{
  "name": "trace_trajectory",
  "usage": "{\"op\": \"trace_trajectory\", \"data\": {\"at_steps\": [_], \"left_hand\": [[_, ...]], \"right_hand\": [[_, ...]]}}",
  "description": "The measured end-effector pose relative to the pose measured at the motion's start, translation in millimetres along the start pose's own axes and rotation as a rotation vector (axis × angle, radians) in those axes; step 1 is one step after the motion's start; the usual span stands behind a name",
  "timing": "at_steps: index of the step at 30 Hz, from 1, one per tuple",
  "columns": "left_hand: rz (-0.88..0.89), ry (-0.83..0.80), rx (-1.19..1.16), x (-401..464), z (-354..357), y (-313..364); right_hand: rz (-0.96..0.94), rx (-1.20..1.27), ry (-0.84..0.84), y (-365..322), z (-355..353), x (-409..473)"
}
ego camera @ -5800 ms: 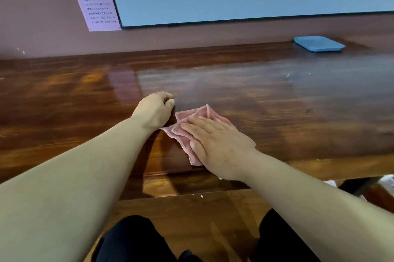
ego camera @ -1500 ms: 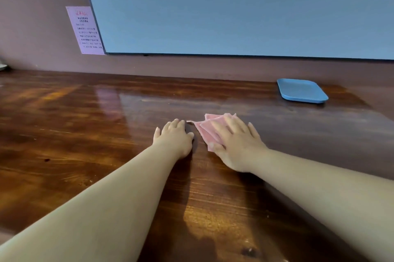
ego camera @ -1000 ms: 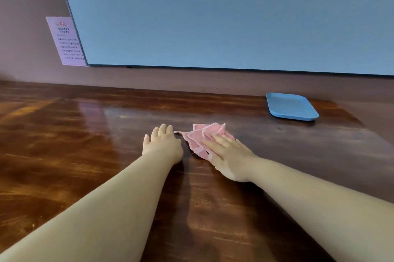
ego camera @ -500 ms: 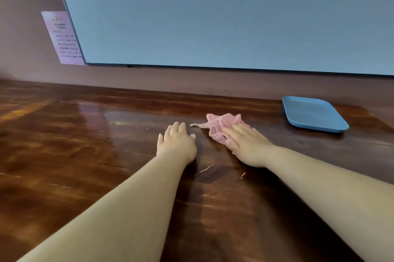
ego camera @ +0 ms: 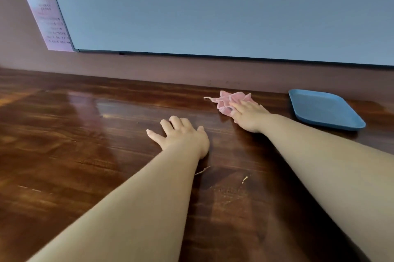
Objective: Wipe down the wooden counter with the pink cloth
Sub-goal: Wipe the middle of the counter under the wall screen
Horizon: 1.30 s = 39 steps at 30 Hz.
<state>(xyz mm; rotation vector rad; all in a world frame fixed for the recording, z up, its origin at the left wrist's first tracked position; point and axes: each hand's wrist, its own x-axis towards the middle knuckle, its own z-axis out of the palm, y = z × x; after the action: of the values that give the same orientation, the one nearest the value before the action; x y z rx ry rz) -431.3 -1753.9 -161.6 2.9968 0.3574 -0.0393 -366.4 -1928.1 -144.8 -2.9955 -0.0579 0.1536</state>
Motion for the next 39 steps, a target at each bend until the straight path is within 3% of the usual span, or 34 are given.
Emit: {"op": "trace_trajectory", "data": {"at_steps": [7, 13, 22, 26, 39], "left_hand": [[0.071, 0.055, -0.028, -0.2, 11.7, -6.8], [0.079, 0.082, -0.024, -0.7, 13.5, -9.9], [0.095, 0.091, -0.024, 2.2, 17.5, -11.0], [0.093, 0.105, -0.029, 1.0, 16.3, -10.4], [0.095, 0.111, -0.037, -2.2, 14.3, -10.7]], "right_hand": [[-0.086, 0.018, -0.013, 14.4, 9.1, -7.8], [0.14, 0.033, -0.018, 22.9, -9.9, 23.5], [0.107, 0.002, -0.013, 43.1, 2.6, 11.4], [0.207, -0.007, 0.025, 42.6, -10.1, 26.0], [0.24, 0.029, 0.016, 41.2, -12.7, 17.9]]}}
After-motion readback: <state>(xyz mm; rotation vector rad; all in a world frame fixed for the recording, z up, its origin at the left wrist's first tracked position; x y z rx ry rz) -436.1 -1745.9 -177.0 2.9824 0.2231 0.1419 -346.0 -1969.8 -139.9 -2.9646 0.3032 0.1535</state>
